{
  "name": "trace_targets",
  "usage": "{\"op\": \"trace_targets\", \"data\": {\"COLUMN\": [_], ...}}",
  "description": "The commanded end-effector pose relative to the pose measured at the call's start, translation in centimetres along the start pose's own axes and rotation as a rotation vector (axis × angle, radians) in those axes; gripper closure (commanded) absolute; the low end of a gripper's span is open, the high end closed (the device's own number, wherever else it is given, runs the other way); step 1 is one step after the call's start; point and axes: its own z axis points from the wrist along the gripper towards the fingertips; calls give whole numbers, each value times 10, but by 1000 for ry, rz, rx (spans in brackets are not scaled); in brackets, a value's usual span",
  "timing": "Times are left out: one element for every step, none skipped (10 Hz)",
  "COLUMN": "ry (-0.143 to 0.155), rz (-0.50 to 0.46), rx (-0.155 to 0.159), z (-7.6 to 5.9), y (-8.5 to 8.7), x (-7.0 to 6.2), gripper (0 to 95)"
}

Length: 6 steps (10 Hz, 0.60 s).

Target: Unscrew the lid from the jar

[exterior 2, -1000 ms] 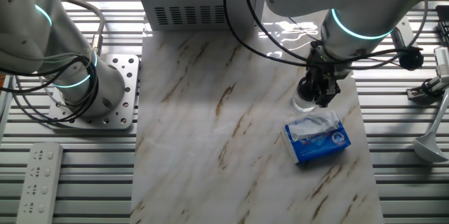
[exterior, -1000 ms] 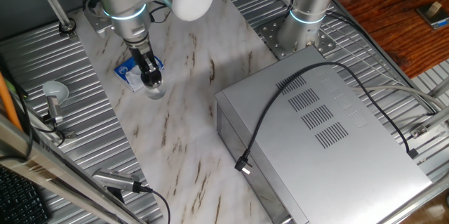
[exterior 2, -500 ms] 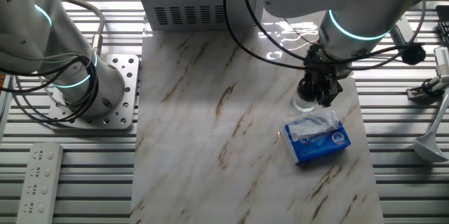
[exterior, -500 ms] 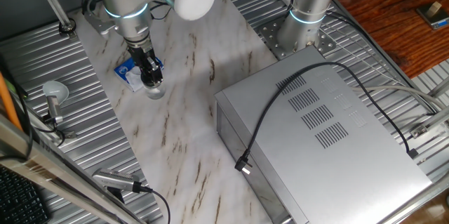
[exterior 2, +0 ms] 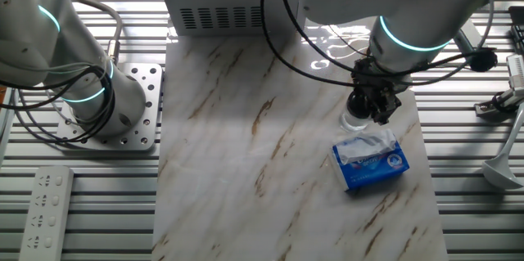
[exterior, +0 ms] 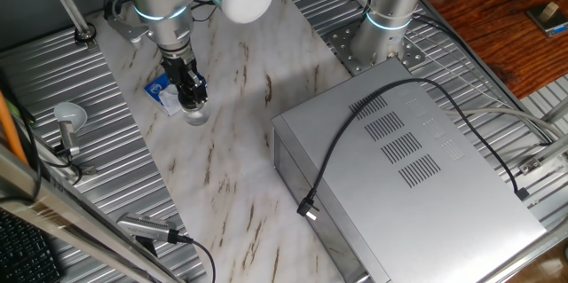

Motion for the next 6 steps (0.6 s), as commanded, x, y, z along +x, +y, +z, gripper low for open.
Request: {"op": "trace_targets", "data": {"ry": [11, 27, 30, 35, 51, 54], "rz": [2, 6, 2, -2, -12, -14], "rx": [6, -3, -3, -6, -6, -5], "z": [1, 0, 0, 0, 1, 1], "y": [0, 0, 0, 0, 0, 0], "x": [-1, -1, -1, -1, -1, -1], "gripper": [380, 380, 380, 380, 380, 570]}}
